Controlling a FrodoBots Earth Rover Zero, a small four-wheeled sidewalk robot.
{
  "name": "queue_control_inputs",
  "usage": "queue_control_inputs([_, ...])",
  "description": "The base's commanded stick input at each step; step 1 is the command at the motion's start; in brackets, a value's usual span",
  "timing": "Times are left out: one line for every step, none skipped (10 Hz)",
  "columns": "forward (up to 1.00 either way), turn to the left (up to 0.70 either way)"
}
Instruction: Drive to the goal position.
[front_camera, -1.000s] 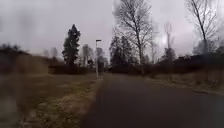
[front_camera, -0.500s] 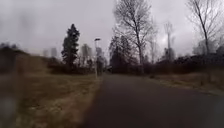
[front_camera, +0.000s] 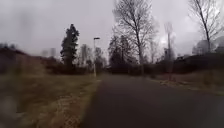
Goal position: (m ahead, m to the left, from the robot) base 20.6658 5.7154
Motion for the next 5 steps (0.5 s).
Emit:
queue_control_inputs([0.70,0.00])
queue_control_inputs([0.70,0.00])
queue_control_inputs([0.70,0.00])
queue_control_inputs([0.70,0.00])
queue_control_inputs([0.70,0.00])
